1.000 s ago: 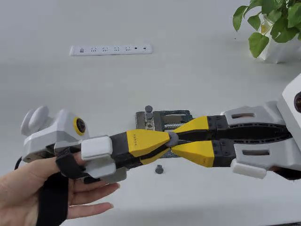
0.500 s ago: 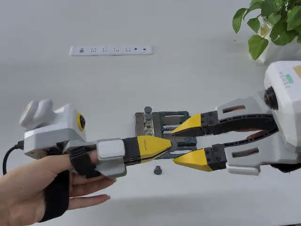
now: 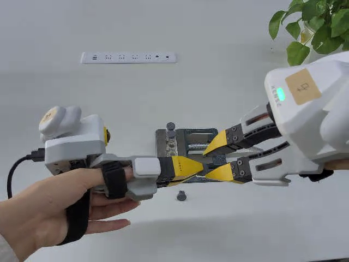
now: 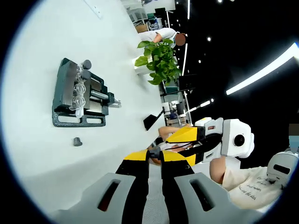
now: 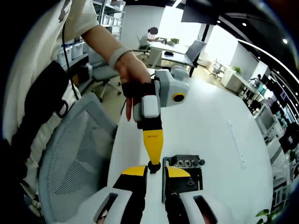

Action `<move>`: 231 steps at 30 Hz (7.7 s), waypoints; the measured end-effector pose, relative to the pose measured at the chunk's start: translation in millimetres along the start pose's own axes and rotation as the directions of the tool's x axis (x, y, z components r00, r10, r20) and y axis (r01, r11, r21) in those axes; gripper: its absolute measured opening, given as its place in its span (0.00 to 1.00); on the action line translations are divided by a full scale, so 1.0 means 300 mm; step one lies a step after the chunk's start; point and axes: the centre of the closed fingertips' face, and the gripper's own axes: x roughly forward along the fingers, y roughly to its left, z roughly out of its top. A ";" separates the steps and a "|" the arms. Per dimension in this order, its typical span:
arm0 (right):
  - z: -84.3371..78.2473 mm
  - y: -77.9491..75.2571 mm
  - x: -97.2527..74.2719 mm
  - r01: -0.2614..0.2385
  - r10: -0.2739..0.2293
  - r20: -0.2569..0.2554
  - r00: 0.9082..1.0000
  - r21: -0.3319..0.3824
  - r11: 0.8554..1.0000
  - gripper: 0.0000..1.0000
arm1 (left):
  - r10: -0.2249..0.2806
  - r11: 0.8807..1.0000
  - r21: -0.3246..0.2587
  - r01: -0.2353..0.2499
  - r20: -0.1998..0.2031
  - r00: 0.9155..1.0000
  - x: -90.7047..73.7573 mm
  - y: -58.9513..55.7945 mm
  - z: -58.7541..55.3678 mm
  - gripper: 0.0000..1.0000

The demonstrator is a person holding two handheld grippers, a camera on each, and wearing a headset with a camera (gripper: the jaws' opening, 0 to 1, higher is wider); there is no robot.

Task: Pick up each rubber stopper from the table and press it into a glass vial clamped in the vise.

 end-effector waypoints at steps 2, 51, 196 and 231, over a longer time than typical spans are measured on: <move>0.001 -0.006 0.012 -0.004 0.004 0.007 1.000 0.008 1.000 0.12 | 0.017 1.000 -0.007 -0.017 0.000 1.000 0.007 0.010 0.001 0.05; -0.081 -0.005 0.067 -0.020 0.013 -0.151 0.988 -0.045 0.999 0.07 | 0.161 0.987 0.011 -0.161 -0.050 0.986 0.056 0.056 -0.005 0.05; -0.130 -0.289 0.383 -0.419 0.280 -0.320 0.905 -0.566 0.710 0.05 | 0.490 0.383 0.730 -0.566 0.358 0.794 -0.279 0.391 0.086 0.93; -0.138 -0.292 0.385 -0.305 0.185 -0.277 0.943 -0.495 0.814 0.04 | 0.484 0.389 0.723 -0.571 0.367 0.795 -0.266 0.381 0.091 0.89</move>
